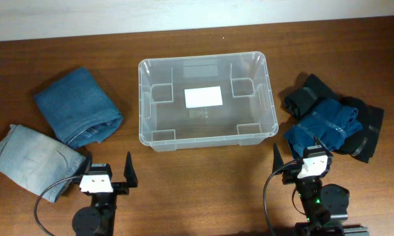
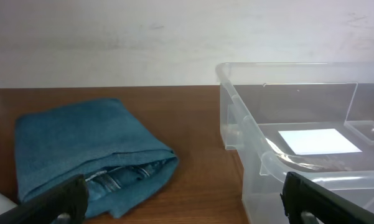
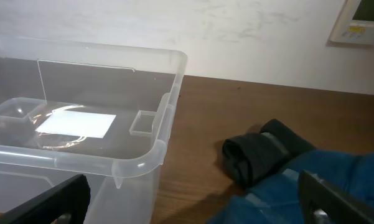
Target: Pack container
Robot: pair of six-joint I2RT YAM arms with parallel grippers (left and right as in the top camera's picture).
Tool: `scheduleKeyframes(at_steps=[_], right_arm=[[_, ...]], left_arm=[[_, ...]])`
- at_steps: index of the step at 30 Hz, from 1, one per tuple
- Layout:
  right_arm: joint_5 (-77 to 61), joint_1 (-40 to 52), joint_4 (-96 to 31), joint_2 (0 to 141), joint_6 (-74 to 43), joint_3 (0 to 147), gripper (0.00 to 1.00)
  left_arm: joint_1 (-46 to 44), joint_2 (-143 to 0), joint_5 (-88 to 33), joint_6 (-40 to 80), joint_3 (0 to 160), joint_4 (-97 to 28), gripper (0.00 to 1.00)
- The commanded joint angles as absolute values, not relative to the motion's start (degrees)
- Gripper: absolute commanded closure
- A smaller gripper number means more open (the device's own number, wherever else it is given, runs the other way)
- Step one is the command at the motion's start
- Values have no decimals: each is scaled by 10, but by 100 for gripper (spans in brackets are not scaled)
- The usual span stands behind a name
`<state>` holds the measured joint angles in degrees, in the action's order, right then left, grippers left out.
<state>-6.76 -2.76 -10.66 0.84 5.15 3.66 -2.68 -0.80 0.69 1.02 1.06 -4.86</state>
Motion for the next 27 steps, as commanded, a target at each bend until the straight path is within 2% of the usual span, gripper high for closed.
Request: scheduleKeyframes(at_steps=[1, 6, 10, 12, 14, 16, 19, 23, 27], right_arm=[[-73, -30, -106, 4, 55, 33, 1], [-73, -30, -128, 4, 10, 50, 2], [-17, -30, -205, 50, -10, 137, 1], [3, -31, -259, 118, -12, 206, 2], [4, -31, -326, 243, -11, 314, 2], [3, -31, -468, 470, -3, 520, 1], [3, -36, -540, 573, -3, 620, 2], [-6, -95, -628, 683, -3, 726, 1], [-95, -237, -634, 729, 5, 734, 2]], left_arm=[[-27, -4, 18, 1, 6, -47, 0], [-26, -7, 23, 41, 16, -47, 1], [-26, -44, 25, 67, 105, -119, 1], [-25, -104, 40, 66, 175, -147, 1], [-23, -211, 50, 51, 268, -165, 1], [-23, -401, 50, 27, 428, -252, 0], [-23, -486, 49, 28, 499, -308, 1], [-23, -568, 39, 28, 565, -364, 1], [-23, -603, 39, 28, 584, -380, 1]])
